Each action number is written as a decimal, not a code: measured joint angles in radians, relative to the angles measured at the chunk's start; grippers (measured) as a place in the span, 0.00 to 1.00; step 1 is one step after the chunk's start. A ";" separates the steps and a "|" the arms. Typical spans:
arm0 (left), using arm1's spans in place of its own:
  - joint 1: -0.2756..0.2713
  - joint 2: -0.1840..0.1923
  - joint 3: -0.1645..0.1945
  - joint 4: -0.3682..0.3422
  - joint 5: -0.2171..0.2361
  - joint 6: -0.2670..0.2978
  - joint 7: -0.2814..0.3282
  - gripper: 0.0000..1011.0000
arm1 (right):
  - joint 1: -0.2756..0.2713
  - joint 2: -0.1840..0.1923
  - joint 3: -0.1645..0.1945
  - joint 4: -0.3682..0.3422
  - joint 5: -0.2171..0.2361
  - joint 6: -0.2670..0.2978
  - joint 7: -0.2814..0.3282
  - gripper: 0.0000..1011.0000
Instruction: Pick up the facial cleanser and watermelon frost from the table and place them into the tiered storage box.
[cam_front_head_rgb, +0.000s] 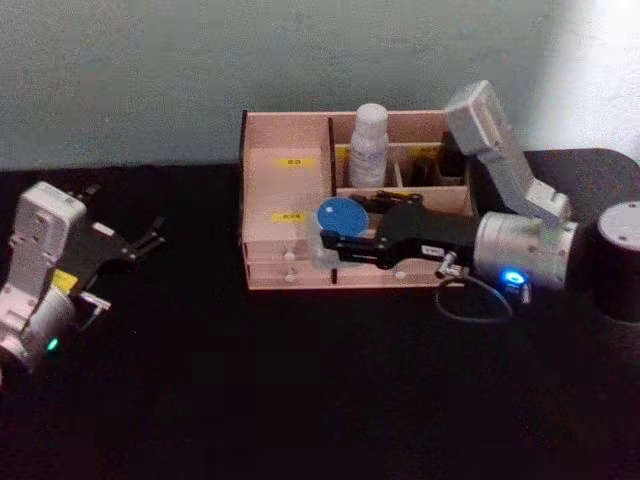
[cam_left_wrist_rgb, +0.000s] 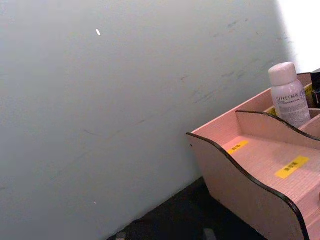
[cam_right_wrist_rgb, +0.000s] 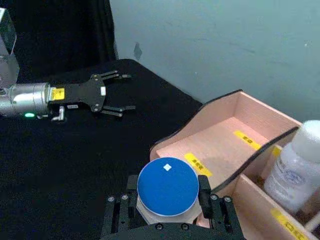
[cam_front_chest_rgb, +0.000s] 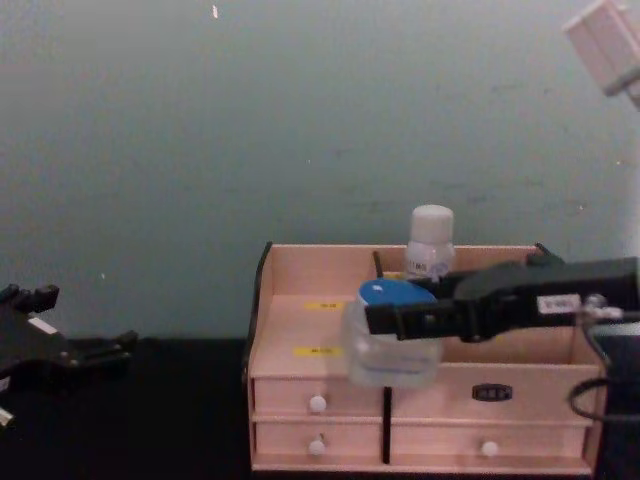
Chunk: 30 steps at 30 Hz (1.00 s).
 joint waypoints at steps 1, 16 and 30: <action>0.000 0.000 0.000 0.000 0.000 0.000 0.000 0.99 | 0.009 -0.005 -0.004 0.009 -0.001 0.001 0.003 0.72; 0.000 0.000 0.000 0.000 0.000 0.000 0.000 0.99 | 0.150 -0.107 -0.065 0.184 -0.031 -0.011 0.032 0.72; 0.000 0.000 0.000 0.000 0.000 0.000 0.000 0.99 | 0.228 -0.199 -0.081 0.346 -0.068 -0.040 0.028 0.72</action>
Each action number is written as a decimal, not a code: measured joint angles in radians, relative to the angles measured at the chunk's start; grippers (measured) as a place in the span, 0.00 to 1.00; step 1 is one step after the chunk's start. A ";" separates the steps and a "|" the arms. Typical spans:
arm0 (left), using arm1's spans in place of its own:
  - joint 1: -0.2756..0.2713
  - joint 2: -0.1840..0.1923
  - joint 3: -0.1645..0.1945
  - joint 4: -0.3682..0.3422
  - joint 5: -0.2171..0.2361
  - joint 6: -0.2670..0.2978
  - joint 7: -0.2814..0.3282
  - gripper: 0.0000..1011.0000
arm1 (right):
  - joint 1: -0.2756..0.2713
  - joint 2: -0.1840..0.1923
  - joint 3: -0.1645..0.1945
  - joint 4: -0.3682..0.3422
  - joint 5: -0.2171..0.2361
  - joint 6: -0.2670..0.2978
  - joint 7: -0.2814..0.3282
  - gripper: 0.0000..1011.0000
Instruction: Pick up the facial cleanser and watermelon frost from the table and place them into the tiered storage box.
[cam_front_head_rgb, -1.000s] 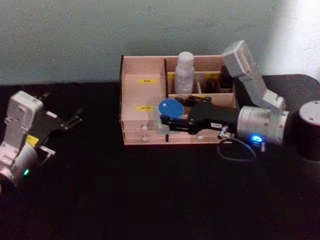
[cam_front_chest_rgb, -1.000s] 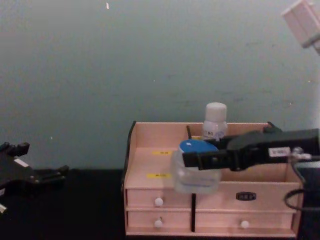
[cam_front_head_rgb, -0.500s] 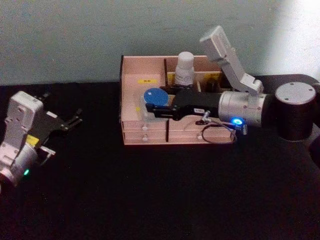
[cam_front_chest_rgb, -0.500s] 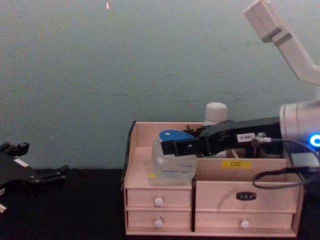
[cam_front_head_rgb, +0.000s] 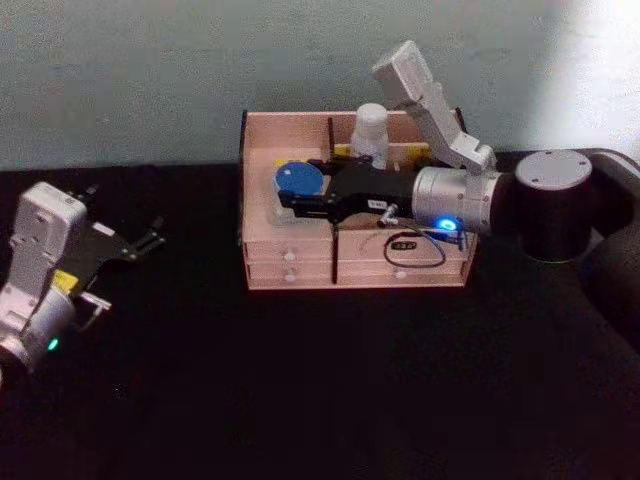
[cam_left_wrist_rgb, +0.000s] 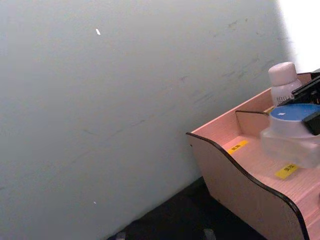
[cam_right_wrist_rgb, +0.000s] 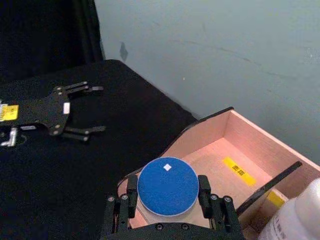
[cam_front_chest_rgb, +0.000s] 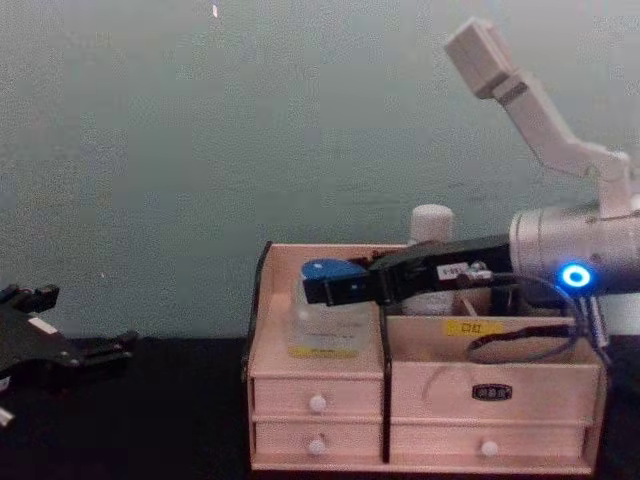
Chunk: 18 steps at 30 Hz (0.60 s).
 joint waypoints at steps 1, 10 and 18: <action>0.000 0.000 0.000 0.000 0.000 0.000 0.000 0.99 | 0.003 -0.005 0.000 0.007 -0.002 0.000 -0.002 0.72; 0.000 0.000 0.000 0.000 0.000 0.000 0.000 0.99 | 0.031 -0.046 0.007 0.080 -0.024 -0.006 -0.011 0.72; 0.000 0.000 0.000 0.000 0.000 0.000 0.000 0.99 | 0.055 -0.080 0.018 0.144 -0.034 -0.010 -0.003 0.72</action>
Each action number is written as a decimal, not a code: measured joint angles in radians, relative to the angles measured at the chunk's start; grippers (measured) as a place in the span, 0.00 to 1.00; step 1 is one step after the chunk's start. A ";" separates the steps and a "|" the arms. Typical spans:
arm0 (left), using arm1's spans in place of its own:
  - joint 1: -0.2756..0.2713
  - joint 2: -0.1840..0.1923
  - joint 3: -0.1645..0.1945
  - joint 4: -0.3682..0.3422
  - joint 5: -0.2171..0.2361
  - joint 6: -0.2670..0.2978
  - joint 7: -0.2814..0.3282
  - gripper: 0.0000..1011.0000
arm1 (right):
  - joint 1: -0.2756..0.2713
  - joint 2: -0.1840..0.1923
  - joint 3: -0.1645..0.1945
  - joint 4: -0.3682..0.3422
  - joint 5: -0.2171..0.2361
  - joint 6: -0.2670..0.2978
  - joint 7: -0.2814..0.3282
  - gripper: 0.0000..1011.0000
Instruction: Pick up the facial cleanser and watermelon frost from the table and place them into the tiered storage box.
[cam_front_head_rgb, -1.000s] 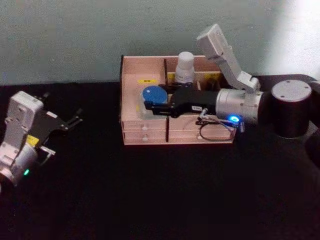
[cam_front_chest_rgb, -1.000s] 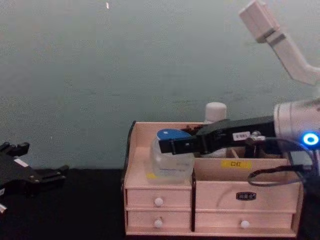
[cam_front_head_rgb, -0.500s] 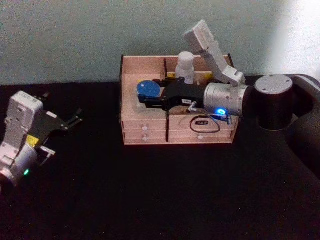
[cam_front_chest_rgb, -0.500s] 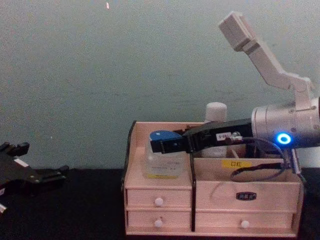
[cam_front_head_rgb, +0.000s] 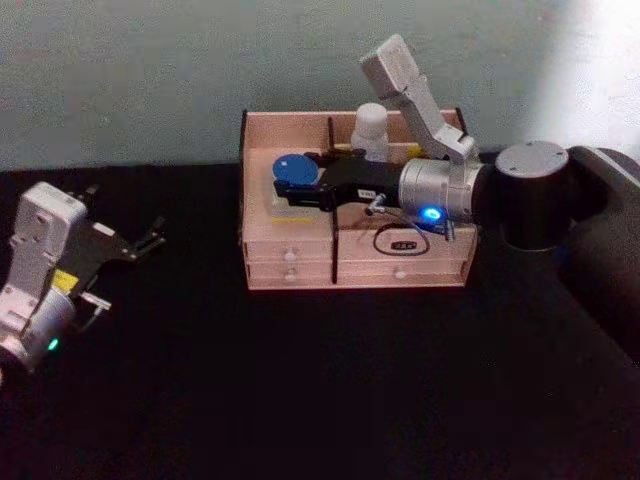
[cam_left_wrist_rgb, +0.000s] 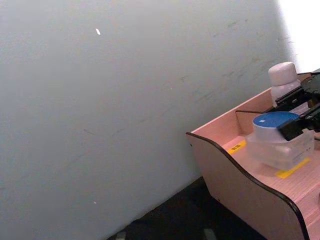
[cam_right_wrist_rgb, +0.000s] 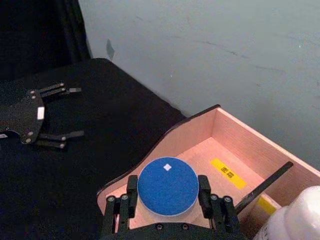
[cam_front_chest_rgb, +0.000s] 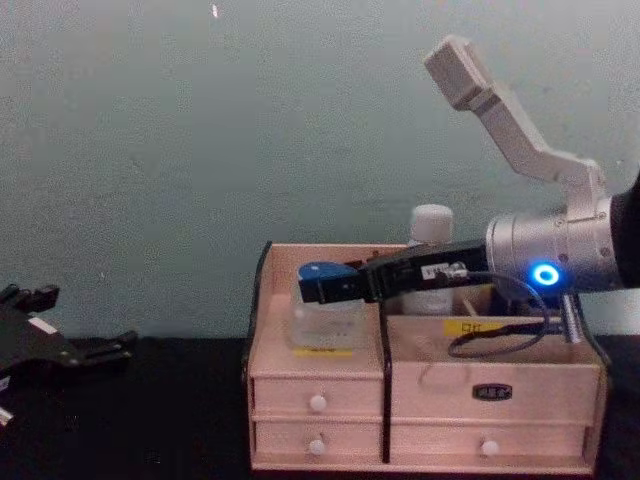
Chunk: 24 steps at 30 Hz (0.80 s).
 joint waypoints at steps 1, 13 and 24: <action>0.000 0.000 0.000 0.000 0.000 0.000 0.000 0.99 | 0.002 -0.003 0.001 0.004 -0.001 0.000 0.001 0.72; 0.000 0.000 0.000 0.000 0.000 0.000 0.000 0.99 | 0.014 -0.025 0.010 0.042 -0.007 -0.003 0.007 0.72; 0.000 0.000 0.000 0.000 0.000 0.000 0.000 0.99 | 0.012 -0.022 0.009 0.038 -0.007 -0.003 0.007 0.72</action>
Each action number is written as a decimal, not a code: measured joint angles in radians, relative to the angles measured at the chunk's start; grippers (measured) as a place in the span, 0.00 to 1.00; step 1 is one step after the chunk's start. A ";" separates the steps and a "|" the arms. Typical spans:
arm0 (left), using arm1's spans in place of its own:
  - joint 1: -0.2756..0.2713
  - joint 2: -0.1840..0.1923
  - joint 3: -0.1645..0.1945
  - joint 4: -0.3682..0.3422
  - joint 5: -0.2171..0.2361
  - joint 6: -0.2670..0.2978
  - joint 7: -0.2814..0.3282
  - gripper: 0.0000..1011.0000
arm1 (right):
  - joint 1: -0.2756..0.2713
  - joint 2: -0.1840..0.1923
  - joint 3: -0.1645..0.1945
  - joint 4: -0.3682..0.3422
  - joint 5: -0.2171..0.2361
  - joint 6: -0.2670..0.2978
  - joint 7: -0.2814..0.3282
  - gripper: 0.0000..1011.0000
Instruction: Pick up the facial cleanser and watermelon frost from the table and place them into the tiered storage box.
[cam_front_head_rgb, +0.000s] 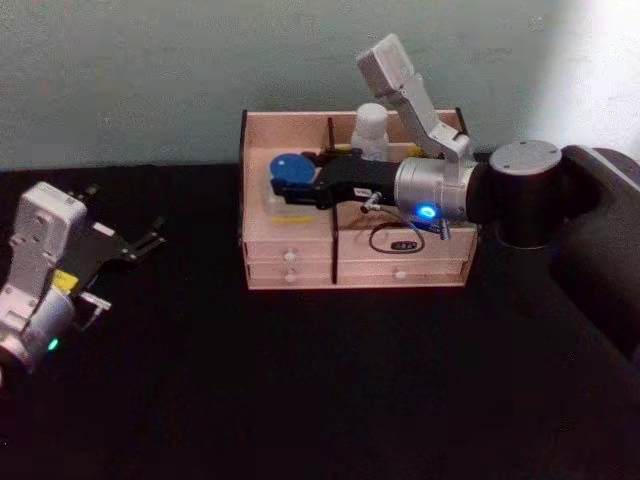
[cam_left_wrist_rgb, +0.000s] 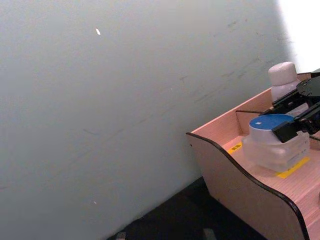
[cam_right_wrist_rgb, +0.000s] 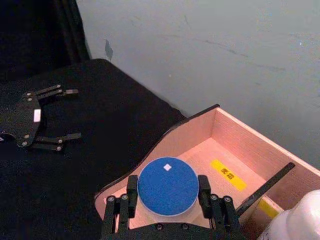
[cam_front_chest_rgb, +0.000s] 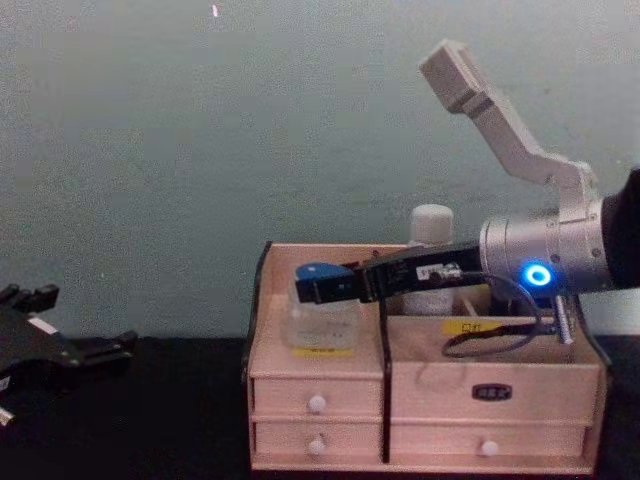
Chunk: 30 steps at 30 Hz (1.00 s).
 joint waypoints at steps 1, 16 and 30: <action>0.000 0.000 0.000 0.000 0.000 0.000 0.000 0.99 | 0.000 0.000 0.000 0.000 0.000 0.000 0.000 0.72; 0.000 0.000 0.000 0.000 0.000 0.000 0.000 0.99 | -0.001 0.001 -0.001 -0.003 0.001 0.001 -0.001 0.99; 0.000 0.000 0.000 0.000 0.000 0.000 0.000 0.99 | -0.026 0.020 0.017 -0.054 0.005 -0.010 -0.004 0.99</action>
